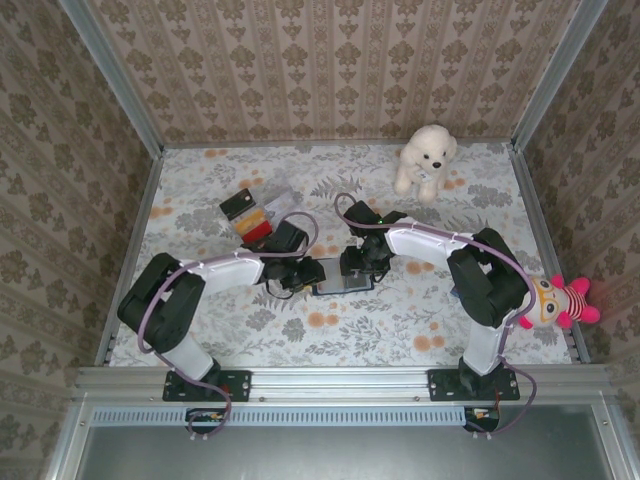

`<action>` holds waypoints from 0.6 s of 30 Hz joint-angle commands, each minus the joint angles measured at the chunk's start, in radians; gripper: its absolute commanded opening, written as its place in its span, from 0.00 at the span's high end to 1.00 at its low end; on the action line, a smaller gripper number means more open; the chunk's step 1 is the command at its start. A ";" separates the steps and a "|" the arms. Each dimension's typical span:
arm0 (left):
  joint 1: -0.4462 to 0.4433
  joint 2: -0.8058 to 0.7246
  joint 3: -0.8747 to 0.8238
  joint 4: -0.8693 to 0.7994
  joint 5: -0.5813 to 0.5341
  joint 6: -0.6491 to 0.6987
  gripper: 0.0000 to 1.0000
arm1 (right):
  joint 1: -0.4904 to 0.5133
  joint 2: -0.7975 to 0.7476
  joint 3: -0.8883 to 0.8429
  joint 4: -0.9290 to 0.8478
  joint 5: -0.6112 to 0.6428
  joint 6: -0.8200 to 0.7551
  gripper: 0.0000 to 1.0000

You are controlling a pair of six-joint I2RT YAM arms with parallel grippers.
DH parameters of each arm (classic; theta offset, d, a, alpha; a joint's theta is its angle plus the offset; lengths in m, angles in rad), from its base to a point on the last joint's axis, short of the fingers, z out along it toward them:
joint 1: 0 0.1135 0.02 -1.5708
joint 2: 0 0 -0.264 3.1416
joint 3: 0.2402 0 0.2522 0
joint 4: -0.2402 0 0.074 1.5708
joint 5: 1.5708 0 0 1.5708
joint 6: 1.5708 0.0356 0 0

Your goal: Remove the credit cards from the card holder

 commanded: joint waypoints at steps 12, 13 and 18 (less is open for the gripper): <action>-0.020 0.061 0.061 -0.102 -0.039 -0.006 0.75 | -0.011 0.036 0.004 -0.025 -0.010 -0.014 0.43; -0.022 0.064 0.061 -0.101 -0.038 -0.006 0.75 | -0.011 0.035 0.005 -0.021 -0.020 -0.015 0.45; -0.023 0.075 0.060 -0.104 -0.034 -0.004 0.75 | -0.011 0.041 0.005 -0.018 -0.028 -0.016 0.45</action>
